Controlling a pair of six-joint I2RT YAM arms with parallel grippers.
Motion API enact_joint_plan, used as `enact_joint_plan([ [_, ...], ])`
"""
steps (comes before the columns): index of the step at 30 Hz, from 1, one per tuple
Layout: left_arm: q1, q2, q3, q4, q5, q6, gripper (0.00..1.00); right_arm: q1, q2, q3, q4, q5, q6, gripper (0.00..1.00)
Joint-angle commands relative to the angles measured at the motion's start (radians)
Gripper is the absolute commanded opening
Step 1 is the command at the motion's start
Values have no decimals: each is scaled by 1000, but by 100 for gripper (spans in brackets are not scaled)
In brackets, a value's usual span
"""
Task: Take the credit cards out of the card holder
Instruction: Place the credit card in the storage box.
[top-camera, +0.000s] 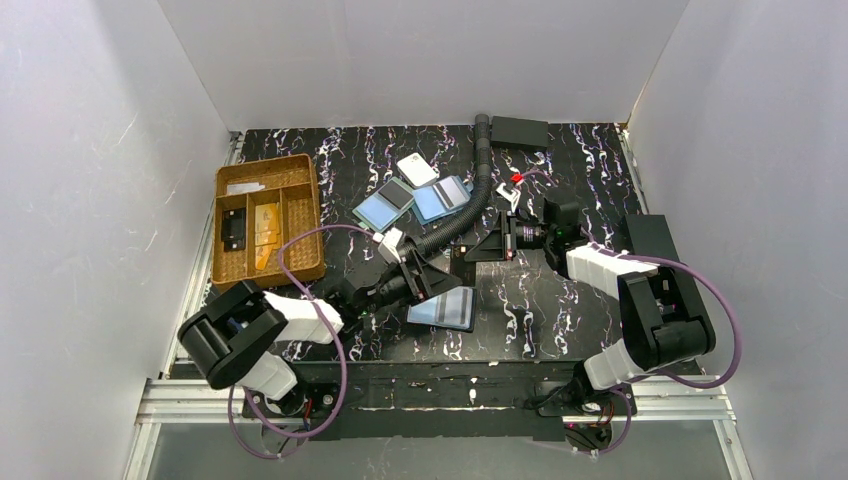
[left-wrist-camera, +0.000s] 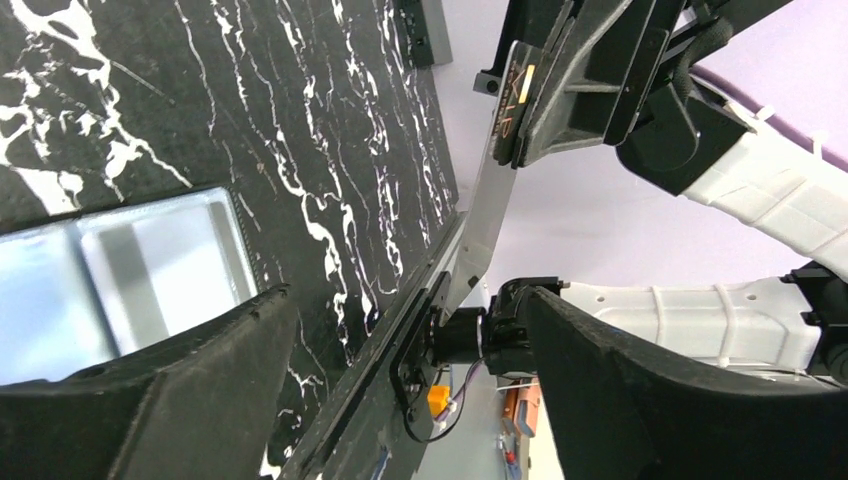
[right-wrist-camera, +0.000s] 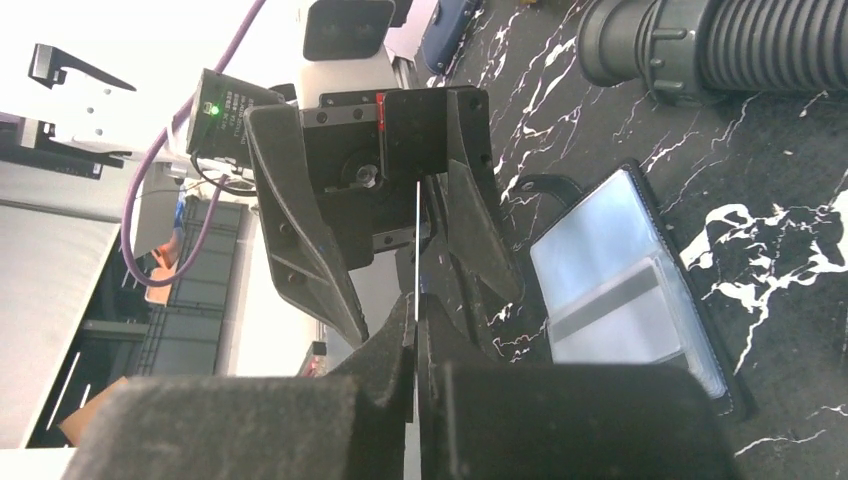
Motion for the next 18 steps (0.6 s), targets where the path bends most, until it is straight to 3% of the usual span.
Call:
enact_joint_plan([
  [1,-5,48,38,159,6,-37,76,-16,8,-14,103,15,86,1],
  [8,-4,63,34,200,-40,-51,35,-18,20,-17,102,16,93,1],
  [12,-5,67,49,219,-38,-57,21,-18,28,-16,102,15,92,1],
  [15,-4,67,52,224,-30,-55,0,-18,29,-16,100,17,88,1],
  [18,-4,54,35,222,-32,-51,0,-18,30,-8,62,21,57,1],
])
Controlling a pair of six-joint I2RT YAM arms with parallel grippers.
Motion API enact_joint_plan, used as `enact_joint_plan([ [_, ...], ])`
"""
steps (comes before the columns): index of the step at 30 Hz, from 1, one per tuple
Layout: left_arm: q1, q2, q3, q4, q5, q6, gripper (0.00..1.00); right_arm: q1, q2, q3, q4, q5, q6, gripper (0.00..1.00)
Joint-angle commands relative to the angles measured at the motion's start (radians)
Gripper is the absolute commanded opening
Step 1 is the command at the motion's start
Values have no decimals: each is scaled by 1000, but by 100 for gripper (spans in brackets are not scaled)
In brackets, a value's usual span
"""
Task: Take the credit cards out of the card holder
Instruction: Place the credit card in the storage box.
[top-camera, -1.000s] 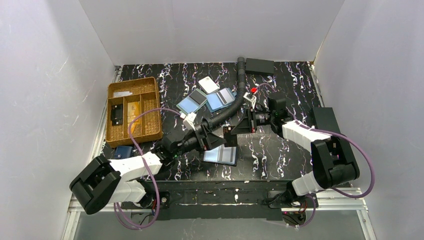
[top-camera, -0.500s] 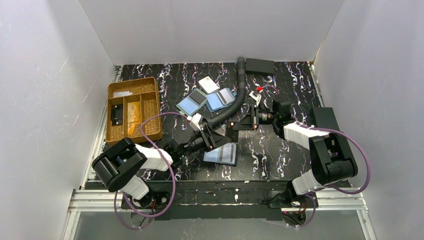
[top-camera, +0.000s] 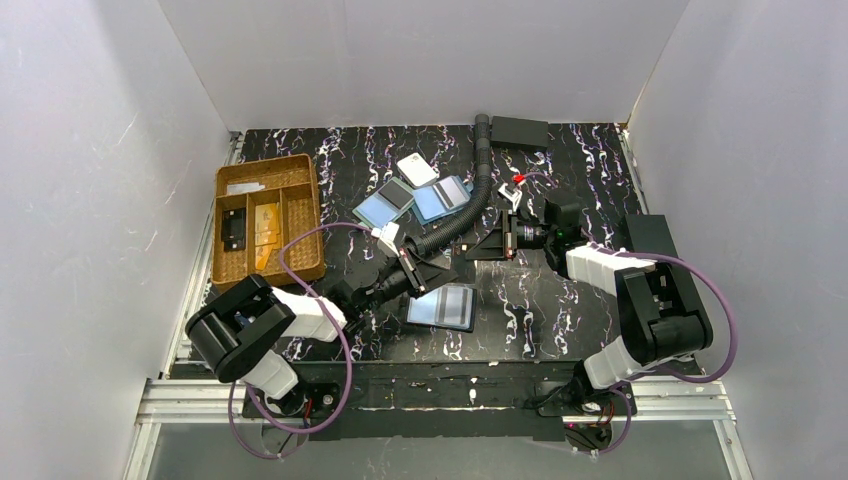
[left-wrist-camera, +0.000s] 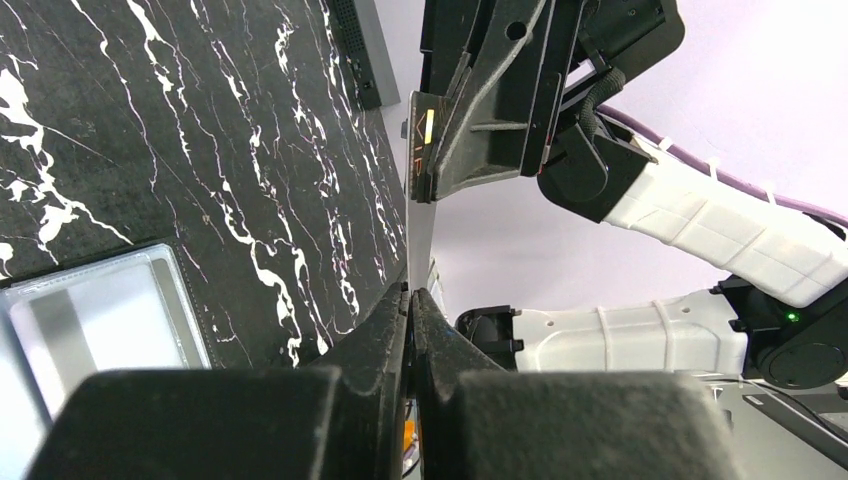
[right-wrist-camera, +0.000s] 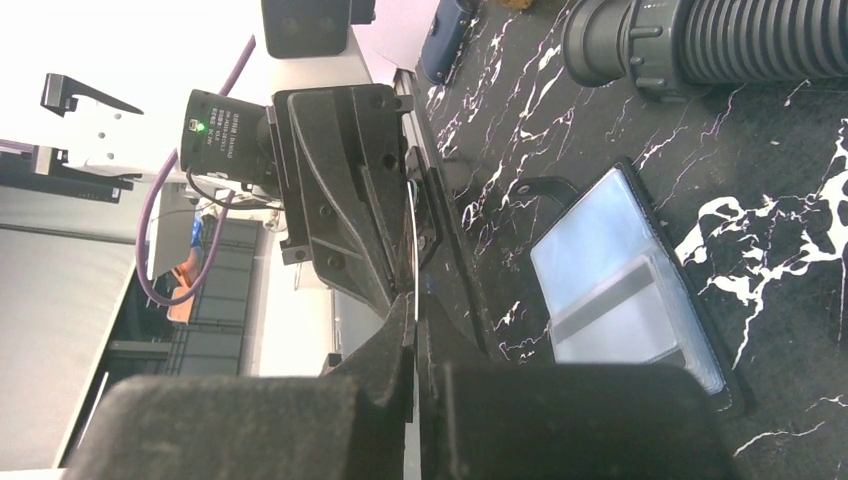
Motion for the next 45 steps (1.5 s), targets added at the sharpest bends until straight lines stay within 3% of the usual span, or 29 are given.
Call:
enact_joint_plan([
  [1,-1,-22,9,41,-8,16,0,-5,4,12,-15,6,-51,1],
  [2,-1,-29,1,33,-9,20,0,-5,4,18,-33,3,-70,2],
  [3,0,-41,-6,13,-7,30,0,-5,3,25,-50,-4,-93,21],
  [4,3,-59,-11,-23,-6,43,0,-5,2,36,-74,-10,-122,32],
  [5,5,-84,-13,-88,-3,69,0,-6,-1,51,-116,-21,-178,54],
  [7,20,-204,-1,-317,-2,153,0,-16,-7,124,-334,-51,-396,78],
  [10,52,-415,60,-785,-46,346,0,-29,-36,246,-774,58,-817,94],
  [11,73,-478,87,-932,-63,405,0,-30,-53,263,-833,109,-889,97],
  [17,402,-731,284,-1599,16,799,0,-70,-138,205,-764,204,-896,98],
  [21,680,-707,425,-1805,147,994,0,-86,-135,202,-775,218,-906,98],
  [24,869,-650,489,-1823,236,1064,0,-93,-131,200,-780,212,-914,98],
  [27,967,-592,521,-1780,221,1113,0,-98,-140,195,-781,214,-917,98],
  [33,1060,-498,573,-1739,120,1191,0,-113,-166,185,-774,215,-922,98],
  [45,1126,-487,484,-1596,-127,1348,0,-120,-162,184,-772,195,-920,98],
])
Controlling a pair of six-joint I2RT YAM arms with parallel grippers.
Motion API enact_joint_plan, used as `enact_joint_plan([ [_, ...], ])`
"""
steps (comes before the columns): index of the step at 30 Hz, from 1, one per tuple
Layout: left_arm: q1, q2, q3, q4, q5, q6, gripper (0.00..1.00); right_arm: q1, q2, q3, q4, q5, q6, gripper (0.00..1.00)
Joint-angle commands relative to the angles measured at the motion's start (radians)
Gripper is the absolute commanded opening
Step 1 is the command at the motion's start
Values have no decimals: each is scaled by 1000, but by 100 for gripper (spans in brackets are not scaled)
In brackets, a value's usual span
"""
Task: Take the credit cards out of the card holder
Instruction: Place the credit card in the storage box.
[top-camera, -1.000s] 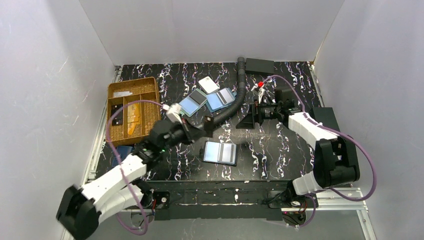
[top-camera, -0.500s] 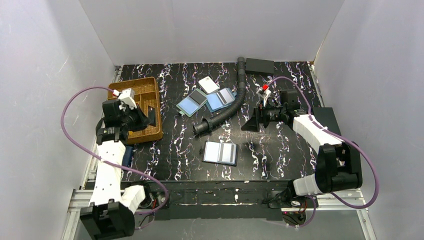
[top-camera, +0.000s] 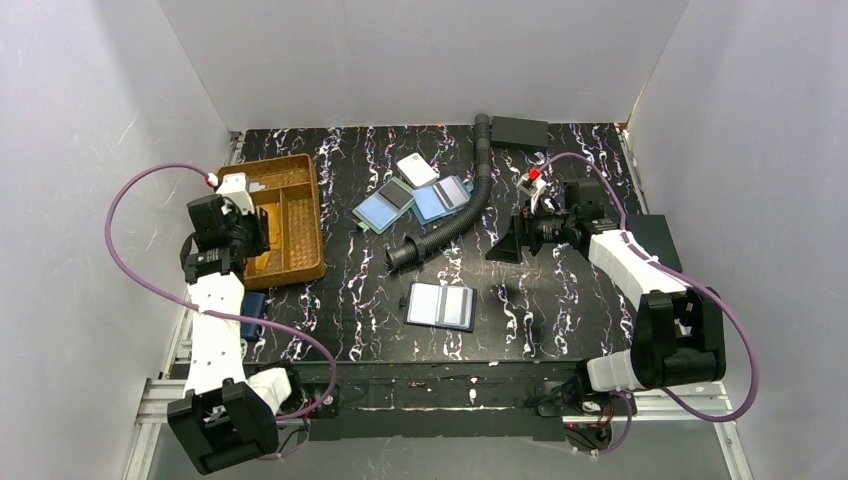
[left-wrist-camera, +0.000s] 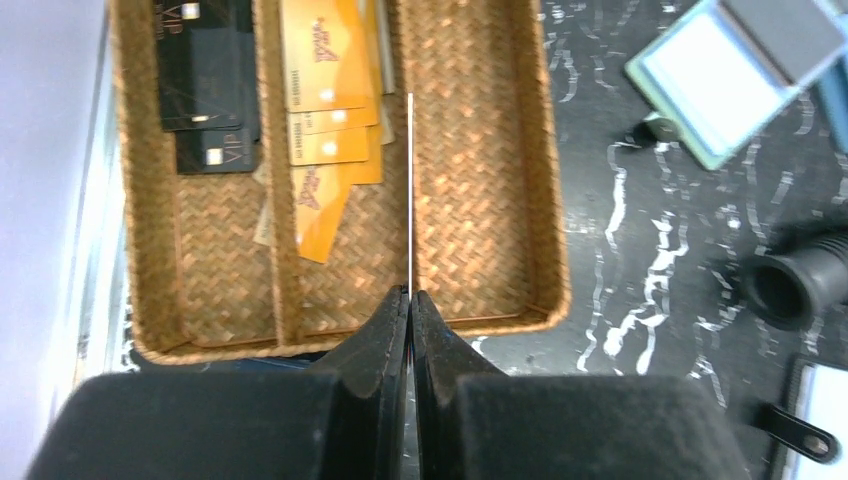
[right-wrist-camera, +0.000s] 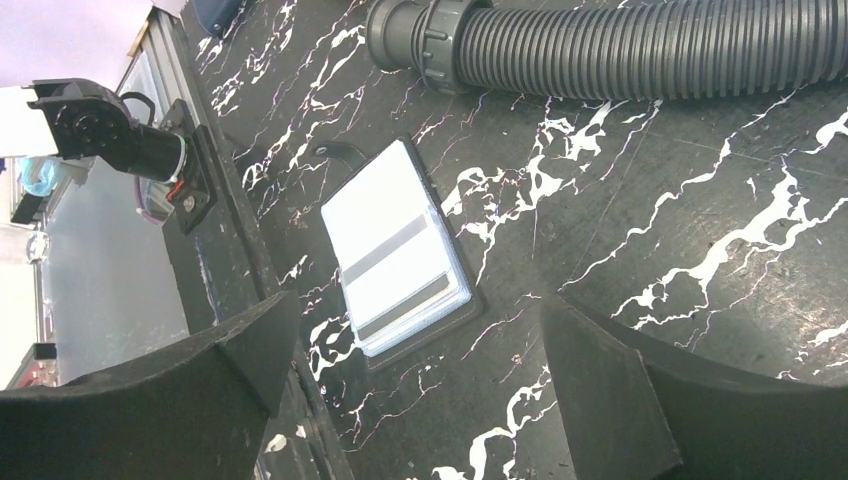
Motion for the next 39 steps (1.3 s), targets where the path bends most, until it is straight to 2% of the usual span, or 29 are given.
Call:
enact_joint_plan([
  [1,28,21,-41,83,-119,65,0,-3,-24,-8,13,-24,-14,98],
  [10,101,176,20,160,-176,134,0,-8,-37,-8,16,-50,1,98],
  [20,159,391,132,172,-161,215,0,-8,-41,-20,50,-98,35,98],
  [29,180,543,222,156,-18,243,0,-8,-34,-25,66,-122,51,98],
  [39,204,640,288,136,13,222,2,-8,-27,-32,83,-138,63,98],
])
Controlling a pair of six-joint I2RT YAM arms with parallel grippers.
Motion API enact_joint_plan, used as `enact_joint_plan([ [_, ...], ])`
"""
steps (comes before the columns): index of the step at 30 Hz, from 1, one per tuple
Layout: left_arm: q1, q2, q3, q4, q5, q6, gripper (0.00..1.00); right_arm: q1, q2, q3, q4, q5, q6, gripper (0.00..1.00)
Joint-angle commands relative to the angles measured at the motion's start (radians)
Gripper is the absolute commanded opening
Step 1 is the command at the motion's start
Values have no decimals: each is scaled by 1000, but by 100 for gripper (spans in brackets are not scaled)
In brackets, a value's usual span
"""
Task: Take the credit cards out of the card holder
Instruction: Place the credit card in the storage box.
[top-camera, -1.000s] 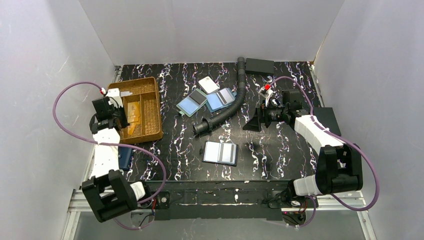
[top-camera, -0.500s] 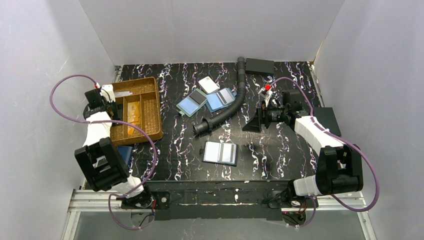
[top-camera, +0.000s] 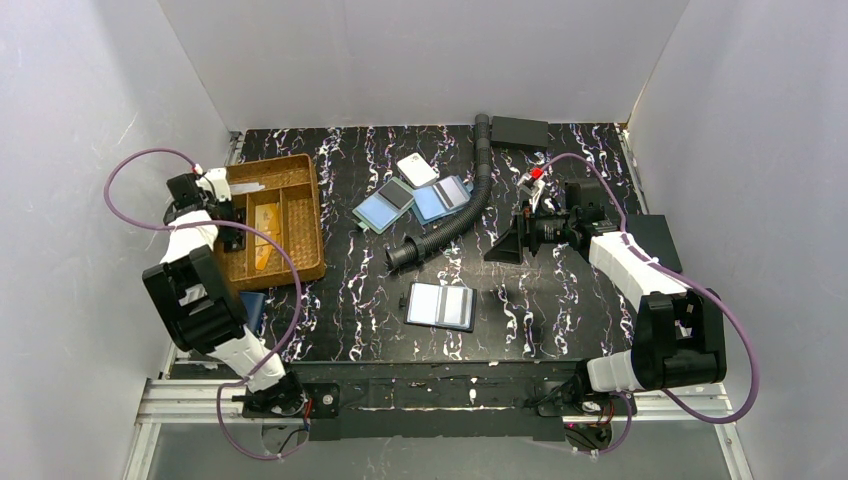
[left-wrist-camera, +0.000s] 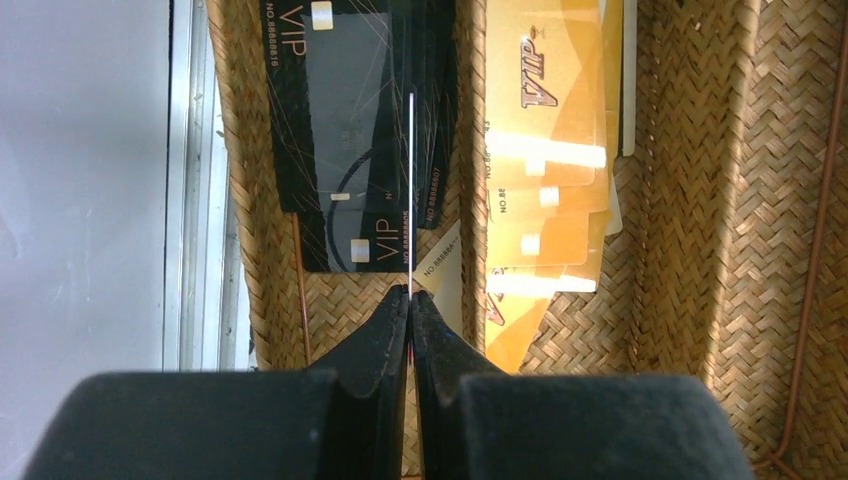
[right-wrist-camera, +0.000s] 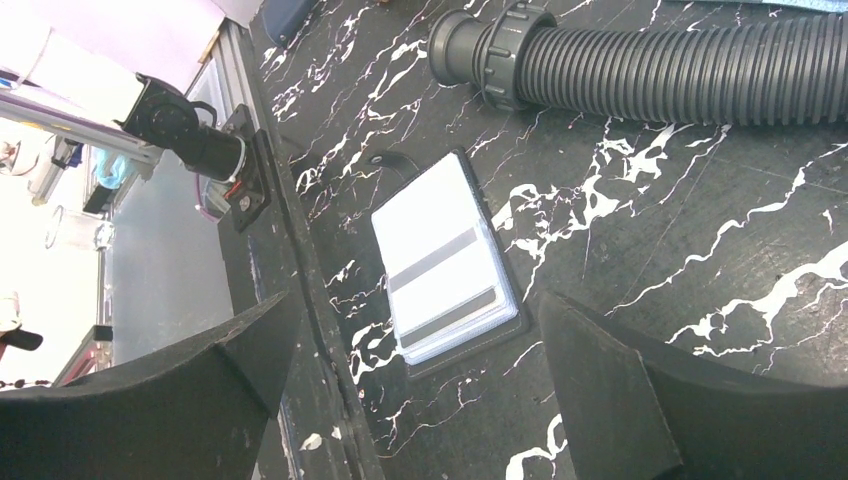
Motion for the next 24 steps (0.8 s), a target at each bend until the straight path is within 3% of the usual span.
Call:
enact_joint_plan([
  [1,16,11,55,-23,24,-3,3,-6,-18,-16,38,-30,7,98],
  [5,21,42,82,-40,13,-19,6,-6,-17,-18,39,-31,7,98],
  [10,26,81,171,-114,-73,-108,24,-6,-12,-16,41,-39,8,98],
  [17,26,-3,221,-112,-264,-250,38,-6,-16,-18,43,-48,8,98],
  [21,26,-128,171,-70,-134,-375,42,-6,-21,-18,44,-54,6,98],
  [24,26,-255,57,7,-39,-489,57,-6,-27,-15,33,-44,-17,98],
])
